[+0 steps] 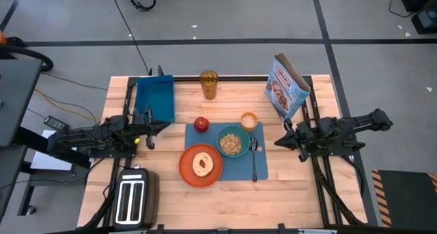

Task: Arrange a breakfast setting
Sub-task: Return to Home Position

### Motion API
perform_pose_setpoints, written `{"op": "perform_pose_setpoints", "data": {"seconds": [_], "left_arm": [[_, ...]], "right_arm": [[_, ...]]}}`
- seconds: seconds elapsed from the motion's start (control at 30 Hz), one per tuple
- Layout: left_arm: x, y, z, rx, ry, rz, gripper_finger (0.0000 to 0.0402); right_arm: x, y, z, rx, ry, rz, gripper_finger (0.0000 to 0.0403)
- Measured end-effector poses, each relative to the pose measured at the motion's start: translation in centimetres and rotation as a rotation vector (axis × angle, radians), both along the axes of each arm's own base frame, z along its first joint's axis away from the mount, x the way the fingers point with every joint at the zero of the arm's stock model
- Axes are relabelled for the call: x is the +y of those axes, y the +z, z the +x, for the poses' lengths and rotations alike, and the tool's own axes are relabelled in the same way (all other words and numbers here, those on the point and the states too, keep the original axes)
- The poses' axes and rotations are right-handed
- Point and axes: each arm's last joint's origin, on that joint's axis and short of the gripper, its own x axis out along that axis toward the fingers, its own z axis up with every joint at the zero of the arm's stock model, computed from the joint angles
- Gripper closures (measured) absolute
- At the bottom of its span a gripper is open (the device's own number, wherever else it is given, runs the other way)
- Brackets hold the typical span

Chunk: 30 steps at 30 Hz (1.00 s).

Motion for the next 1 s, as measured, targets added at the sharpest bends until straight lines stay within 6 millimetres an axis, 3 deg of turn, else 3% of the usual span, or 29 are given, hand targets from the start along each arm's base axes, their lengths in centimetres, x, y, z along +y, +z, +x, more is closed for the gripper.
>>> {"op": "perform_pose_setpoints", "data": {"seconds": [0.23, 0.4, 0.73, 1.0], "left_arm": [[-0.1, 0.0, 0.0, -0.006, -0.014, 0.003, 0.0379], [-0.1, 0.0, 0.0, -0.010, -0.017, -0.017, 0.0379], [-0.4, -0.3, 0.1, 0.028, -0.116, -0.008, 0.0379], [-0.4, -0.3, 0.1, 0.052, -0.117, 0.145, 0.0379]], "right_arm": [[-0.3, 0.2, 0.1, -0.077, -0.055, -0.007, 0.0395], [-1.3, -0.7, 0.3, 0.020, -0.116, 0.003, 0.0398], [-2.3, -0.6, 0.3, 0.006, -0.327, -0.114, 0.0374], [-2.4, -0.6, 0.3, 0.001, -0.351, -0.115, 0.0367]]}}
